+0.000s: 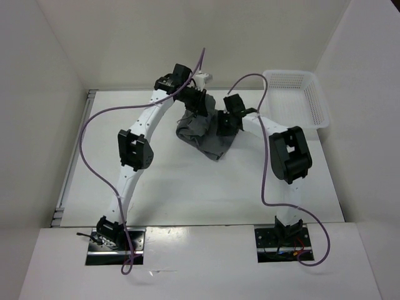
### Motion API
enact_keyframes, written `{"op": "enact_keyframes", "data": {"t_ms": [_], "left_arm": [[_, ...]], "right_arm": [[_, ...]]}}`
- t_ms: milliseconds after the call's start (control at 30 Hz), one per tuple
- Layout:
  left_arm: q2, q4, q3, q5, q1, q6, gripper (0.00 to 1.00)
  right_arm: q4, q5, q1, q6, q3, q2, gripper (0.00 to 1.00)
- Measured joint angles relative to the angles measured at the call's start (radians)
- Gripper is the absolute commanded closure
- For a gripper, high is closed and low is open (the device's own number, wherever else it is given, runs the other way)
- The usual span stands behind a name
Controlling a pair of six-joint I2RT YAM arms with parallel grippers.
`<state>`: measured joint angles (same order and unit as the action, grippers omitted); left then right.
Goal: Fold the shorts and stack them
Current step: Fold the shorts
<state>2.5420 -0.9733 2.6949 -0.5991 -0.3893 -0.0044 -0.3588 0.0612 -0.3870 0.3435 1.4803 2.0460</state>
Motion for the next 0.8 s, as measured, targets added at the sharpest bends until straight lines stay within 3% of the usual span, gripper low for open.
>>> {"op": "enact_keyframes", "data": {"t_ms": [167, 300, 467, 500, 600, 633, 667, 800], "left_arm": [[0.04, 0.006, 0.011, 0.037, -0.026, 0.0, 0.94], [0.061, 0.005, 0.013, 0.079, -0.076, 0.0, 0.85], [0.071, -0.005, 0.013, 0.094, -0.152, 0.002, 0.53], [0.071, -0.008, 0.013, 0.095, -0.165, 0.005, 0.37], [0.071, -0.024, 0.002, 0.08, -0.195, -0.002, 0.18], [0.071, -0.027, -0.002, 0.071, -0.201, 0.001, 0.05], [0.072, -0.033, -0.006, 0.063, -0.207, 0.0, 0.01], [0.071, -0.05, -0.007, 0.04, -0.218, 0.0, 0.01]], "right_arm": [[-0.108, -0.029, 0.069, -0.001, 0.02, -0.119, 0.52], [-0.143, -0.069, 0.108, -0.001, 0.02, -0.208, 0.52], [-0.148, -0.103, 0.119, -0.006, 0.02, -0.251, 0.51], [-0.148, -0.108, 0.121, -0.008, 0.02, -0.253, 0.51], [-0.159, -0.127, 0.146, -0.013, 0.017, -0.254, 0.5], [-0.159, -0.134, 0.154, -0.016, 0.017, -0.254, 0.5], [-0.159, -0.138, 0.162, -0.018, 0.017, -0.254, 0.49], [-0.159, -0.182, 0.179, -0.028, 0.018, -0.256, 0.49]]}}
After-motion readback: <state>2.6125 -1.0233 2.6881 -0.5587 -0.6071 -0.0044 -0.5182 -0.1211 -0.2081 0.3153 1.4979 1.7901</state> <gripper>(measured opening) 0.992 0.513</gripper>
